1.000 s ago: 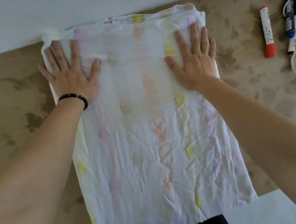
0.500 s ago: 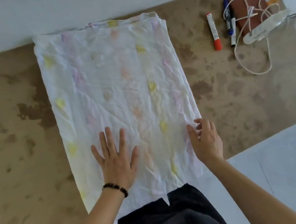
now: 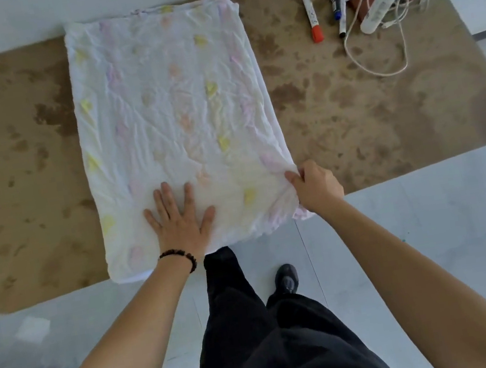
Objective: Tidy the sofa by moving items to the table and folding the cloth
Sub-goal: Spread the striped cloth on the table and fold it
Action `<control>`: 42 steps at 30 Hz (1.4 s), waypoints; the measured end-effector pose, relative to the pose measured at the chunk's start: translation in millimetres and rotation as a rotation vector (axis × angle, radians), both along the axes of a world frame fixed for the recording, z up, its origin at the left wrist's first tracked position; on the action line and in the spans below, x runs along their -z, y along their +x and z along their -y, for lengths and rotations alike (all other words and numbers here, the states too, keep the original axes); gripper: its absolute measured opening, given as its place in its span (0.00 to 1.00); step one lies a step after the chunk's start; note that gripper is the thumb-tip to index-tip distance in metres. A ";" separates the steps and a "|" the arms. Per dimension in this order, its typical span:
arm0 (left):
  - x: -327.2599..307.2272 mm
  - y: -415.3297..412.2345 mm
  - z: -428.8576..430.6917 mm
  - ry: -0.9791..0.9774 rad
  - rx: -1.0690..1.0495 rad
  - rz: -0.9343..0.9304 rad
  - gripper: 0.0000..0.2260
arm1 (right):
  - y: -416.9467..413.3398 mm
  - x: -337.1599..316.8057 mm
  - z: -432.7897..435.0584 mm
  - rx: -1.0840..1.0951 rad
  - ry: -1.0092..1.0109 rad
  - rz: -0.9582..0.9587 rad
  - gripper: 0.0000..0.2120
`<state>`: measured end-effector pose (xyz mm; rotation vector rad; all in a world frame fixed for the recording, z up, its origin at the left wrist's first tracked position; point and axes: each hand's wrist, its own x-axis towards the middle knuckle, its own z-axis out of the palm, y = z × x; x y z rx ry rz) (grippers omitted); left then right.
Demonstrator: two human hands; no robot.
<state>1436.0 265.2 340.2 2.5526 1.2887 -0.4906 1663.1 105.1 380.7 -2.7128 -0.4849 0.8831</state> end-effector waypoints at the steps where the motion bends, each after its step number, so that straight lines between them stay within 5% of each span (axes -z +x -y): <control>1: -2.3 -3.9 5.8 0.002 0.001 -0.003 0.34 | 2.0 1.7 5.9 -0.016 -0.030 0.044 0.17; 6: -6.6 -44.9 36.4 -0.035 -0.154 -0.003 0.30 | -19.1 13.8 38.5 0.065 0.128 0.065 0.21; 13: 13.9 -106.0 77.7 0.097 -0.609 0.414 0.25 | -90.3 59.7 94.9 0.216 0.292 -0.049 0.12; 18: 49.0 -117.3 55.2 -0.142 -1.149 0.493 0.46 | -93.9 102.0 83.5 0.300 0.352 -0.171 0.52; 20: 66.0 -120.9 36.7 -0.225 -1.141 0.529 0.53 | -85.4 117.1 74.5 0.332 0.406 -0.167 0.59; 22: 79.2 -124.6 25.5 -0.296 -1.035 0.614 0.43 | -77.7 129.8 69.6 0.306 0.419 -0.138 0.48; 24: 88.7 -126.1 25.7 -0.395 -0.964 0.679 0.20 | -80.7 143.1 69.7 0.277 0.419 -0.061 0.36; 26: 95.6 -128.7 30.1 -0.453 -0.933 0.731 0.10 | -93.0 152.4 76.9 0.327 0.453 0.034 0.33; 31: 110.0 -149.8 55.7 -0.500 -0.988 0.754 0.23 | -125.4 163.3 95.5 0.433 0.385 -0.016 0.27; 34: 110.8 -155.0 69.3 -0.503 -1.031 0.783 0.17 | -124.3 166.6 84.8 0.305 0.457 -0.199 0.32; 36: 108.2 -156.8 73.3 -0.511 -1.054 0.820 0.11 | -119.4 165.8 69.4 0.256 0.458 -0.243 0.27; 38: 101.9 -158.3 77.3 -0.497 -1.061 0.844 0.08 | -116.6 166.8 59.4 0.240 0.449 -0.229 0.15; 42: 94.4 -161.7 90.0 -0.441 -1.101 0.868 0.07 | -133.2 161.4 73.4 0.191 0.381 -0.104 0.15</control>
